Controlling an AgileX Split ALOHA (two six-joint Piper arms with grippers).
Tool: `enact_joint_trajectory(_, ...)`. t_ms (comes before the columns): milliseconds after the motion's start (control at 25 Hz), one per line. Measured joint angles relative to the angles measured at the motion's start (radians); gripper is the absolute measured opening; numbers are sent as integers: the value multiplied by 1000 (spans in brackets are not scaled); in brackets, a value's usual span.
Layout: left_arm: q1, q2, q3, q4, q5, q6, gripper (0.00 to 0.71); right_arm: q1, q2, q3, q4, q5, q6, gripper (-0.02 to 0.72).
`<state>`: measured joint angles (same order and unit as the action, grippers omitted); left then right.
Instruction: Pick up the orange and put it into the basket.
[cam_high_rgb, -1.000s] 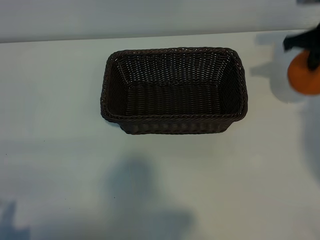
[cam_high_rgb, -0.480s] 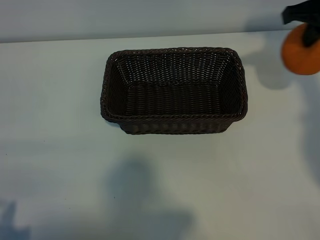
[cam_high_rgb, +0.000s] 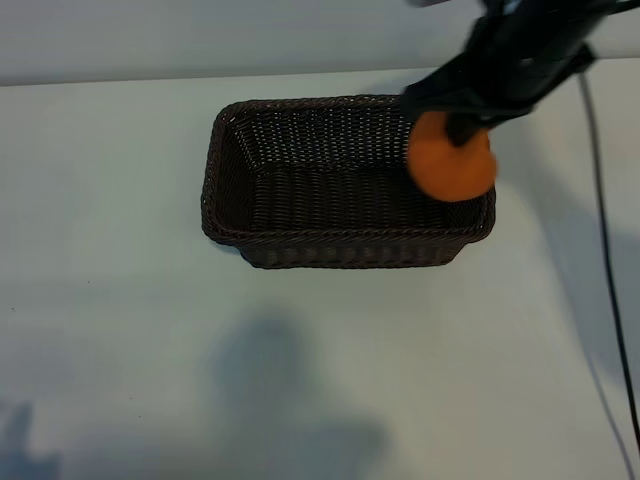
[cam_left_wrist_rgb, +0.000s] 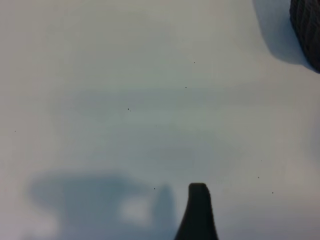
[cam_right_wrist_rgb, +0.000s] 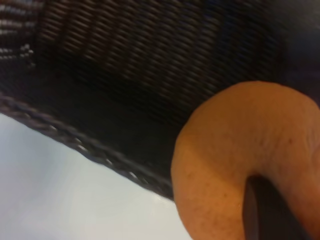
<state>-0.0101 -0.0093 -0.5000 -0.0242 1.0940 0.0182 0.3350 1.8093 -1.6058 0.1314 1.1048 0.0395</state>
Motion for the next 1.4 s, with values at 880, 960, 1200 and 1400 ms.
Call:
enact_joint_trajectory(880,0,0,0,0,0,3,592,37,394,-269,-24,3,1,209)
enact_joint_trajectory(960,0,0,0,0,0,3,592,37,394,-288,-24,25,1,346)
enact_joint_trajectory(1200,0,0,0,0,0,3,592,37,394,-406,-6,109,1,676)
enact_joint_trajectory(1400,0,0,0,0,0,3,592,33,391,-522,-48,116,24,671)
